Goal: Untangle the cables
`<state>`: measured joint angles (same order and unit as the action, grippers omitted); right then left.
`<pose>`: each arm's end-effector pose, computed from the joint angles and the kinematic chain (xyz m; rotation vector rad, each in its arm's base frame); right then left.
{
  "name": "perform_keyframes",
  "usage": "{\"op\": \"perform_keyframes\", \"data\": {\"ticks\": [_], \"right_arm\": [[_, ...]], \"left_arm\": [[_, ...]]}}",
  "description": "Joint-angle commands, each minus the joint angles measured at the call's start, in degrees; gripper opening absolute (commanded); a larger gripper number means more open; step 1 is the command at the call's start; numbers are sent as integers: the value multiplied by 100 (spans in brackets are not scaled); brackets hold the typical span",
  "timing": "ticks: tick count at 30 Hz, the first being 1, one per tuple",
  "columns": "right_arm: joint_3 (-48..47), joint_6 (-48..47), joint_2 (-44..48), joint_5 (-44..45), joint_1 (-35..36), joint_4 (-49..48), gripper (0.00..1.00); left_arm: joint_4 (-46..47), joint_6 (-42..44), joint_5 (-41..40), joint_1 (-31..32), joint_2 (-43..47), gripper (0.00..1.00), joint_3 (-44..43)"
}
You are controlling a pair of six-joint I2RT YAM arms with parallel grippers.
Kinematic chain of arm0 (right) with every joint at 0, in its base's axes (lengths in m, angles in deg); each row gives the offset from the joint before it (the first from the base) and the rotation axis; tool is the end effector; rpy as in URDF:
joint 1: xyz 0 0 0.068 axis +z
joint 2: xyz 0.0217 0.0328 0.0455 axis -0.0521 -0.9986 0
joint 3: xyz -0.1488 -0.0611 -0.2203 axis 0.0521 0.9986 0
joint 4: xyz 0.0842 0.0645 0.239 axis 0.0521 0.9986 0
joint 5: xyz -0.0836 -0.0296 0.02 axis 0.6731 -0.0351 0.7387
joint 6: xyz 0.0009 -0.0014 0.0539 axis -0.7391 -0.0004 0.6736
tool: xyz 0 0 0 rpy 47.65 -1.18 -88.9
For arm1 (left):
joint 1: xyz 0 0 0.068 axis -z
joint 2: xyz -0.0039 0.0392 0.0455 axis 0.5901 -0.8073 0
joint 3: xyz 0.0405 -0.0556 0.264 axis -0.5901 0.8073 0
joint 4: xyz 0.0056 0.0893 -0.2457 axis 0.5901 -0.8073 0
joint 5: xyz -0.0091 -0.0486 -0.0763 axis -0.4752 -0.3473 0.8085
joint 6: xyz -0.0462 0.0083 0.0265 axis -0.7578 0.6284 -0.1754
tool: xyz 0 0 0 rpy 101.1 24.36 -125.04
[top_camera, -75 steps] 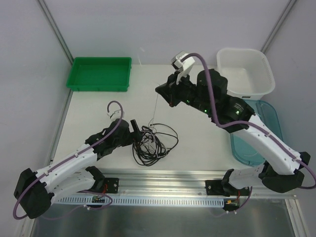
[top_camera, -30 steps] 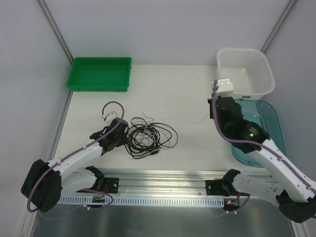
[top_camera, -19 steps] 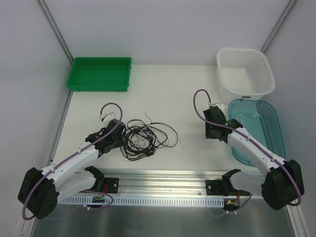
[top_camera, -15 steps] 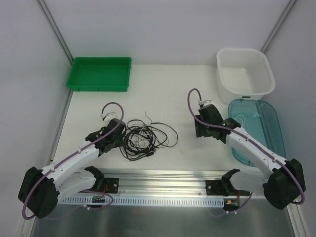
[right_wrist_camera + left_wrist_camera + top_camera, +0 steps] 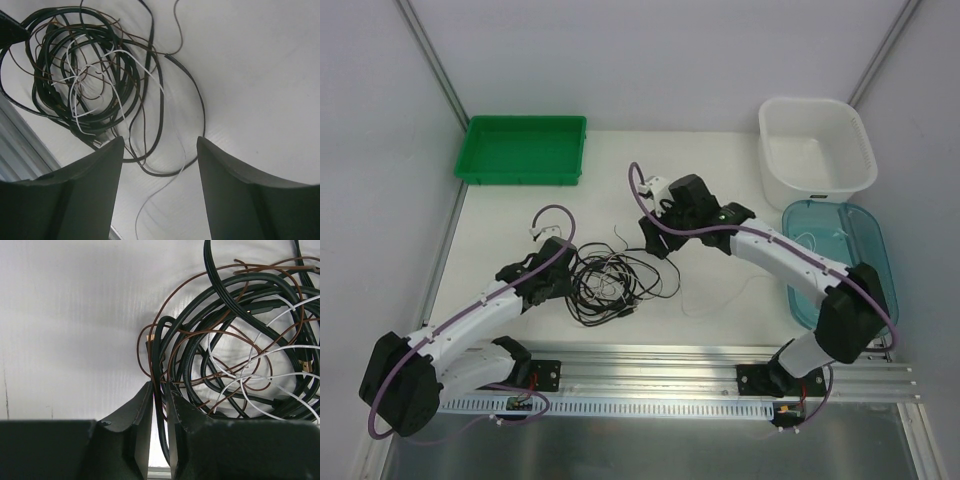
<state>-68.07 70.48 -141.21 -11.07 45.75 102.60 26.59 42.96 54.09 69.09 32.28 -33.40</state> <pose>0.2410 0.2304 0.3009 -1.1808 1.9284 0.4252 0.1684 -0.0954 0.2030 -0.2229 2.4051 -0.1571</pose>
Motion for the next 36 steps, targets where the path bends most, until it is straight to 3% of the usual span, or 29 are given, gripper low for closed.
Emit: {"op": "perform_keyframes", "data": {"ticks": [1, 11, 14, 17, 18, 19, 21, 32, 36], "right_arm": [[-651, -870, -770, -977, 39, 12, 64], [-1892, -1635, -2644, -1620, 57, 294, 63], [-2059, -1635, -3022, -1682, 66, 224, 59], [-2120, -1618, -3172, -1770, 65, 171, 42], [-2129, -1627, -3138, -1770, 65, 163, 23], [-2121, -1618, -3085, -1753, 65, 197, 12], [-2033, -1635, -2858, -1753, 66, 276, 1], [-1866, -1188, 945, -471, -48, 681, 1], [-1787, -740, 1915, 627, -215, 480, 1]], "left_arm": [[-88, -7, 231, -14, -32, 16, -137], [-88, -174, 240, -14, 223, 15, 56], [-79, -253, 143, -14, 337, 14, 144], [-53, -315, 64, -14, 355, 13, 223], [-44, -324, 29, -14, 320, 13, 232], [-35, -341, -6, -14, 276, 13, 241], [-44, -359, -85, -14, 189, 13, 258], [-35, -754, -288, -32, -181, 10, 381], [-35, -860, -375, -23, -234, 9, 399]]}}
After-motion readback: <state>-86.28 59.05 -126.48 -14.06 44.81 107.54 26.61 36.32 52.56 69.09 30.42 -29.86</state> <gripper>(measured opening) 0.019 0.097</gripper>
